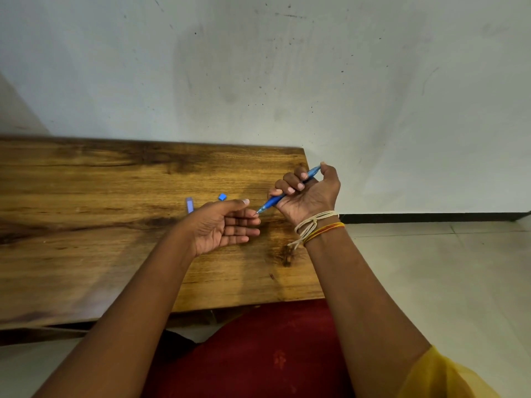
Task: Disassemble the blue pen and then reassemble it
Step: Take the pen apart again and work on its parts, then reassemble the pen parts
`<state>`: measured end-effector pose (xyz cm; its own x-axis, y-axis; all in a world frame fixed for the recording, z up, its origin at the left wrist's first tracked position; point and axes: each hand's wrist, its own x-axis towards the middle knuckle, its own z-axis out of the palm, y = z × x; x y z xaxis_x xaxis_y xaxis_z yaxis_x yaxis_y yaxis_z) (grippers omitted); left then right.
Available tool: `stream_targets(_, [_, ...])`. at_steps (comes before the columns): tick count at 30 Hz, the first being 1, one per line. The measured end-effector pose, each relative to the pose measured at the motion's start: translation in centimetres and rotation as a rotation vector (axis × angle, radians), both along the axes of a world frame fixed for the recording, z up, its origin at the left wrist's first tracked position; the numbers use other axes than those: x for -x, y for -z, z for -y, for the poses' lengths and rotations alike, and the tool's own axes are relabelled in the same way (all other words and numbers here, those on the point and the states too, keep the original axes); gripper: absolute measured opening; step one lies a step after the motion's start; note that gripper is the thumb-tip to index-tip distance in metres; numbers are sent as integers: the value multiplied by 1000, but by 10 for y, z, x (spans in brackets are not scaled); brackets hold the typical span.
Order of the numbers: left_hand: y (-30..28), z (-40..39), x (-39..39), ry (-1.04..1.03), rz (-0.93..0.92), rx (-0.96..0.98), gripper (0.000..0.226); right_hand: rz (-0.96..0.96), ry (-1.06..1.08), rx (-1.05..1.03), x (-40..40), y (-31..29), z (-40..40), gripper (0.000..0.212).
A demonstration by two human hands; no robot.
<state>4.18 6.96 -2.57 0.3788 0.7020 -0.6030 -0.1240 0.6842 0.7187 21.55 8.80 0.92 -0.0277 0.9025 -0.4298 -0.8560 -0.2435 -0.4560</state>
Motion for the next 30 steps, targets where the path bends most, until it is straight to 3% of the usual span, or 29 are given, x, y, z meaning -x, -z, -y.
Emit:
stream_targets(4, [-1, 0, 0, 4, -5, -2, 25, 19, 18, 65, 1, 0, 1, 47])
stream_targets(8, [-2, 1, 0, -25, -22, -12, 24, 95, 39, 186, 6, -1, -3, 16])
stream_targets(14, [-12, 0, 0, -222, -280, -228, 19, 272, -21, 204, 12, 4, -9, 18])
stream_targets(20, [-13, -4, 15, -419, -432, -331, 17, 673, -95, 309, 11, 13, -6, 7])
stream_targets(27, [-4, -12, 39, -558, -753, -382, 11, 969, -124, 307, 14, 23, -8, 20])
stream_targets(30, [-2, -11, 48, -593, -900, -398, 19, 1265, -161, 283, 13, 28, -7, 27])
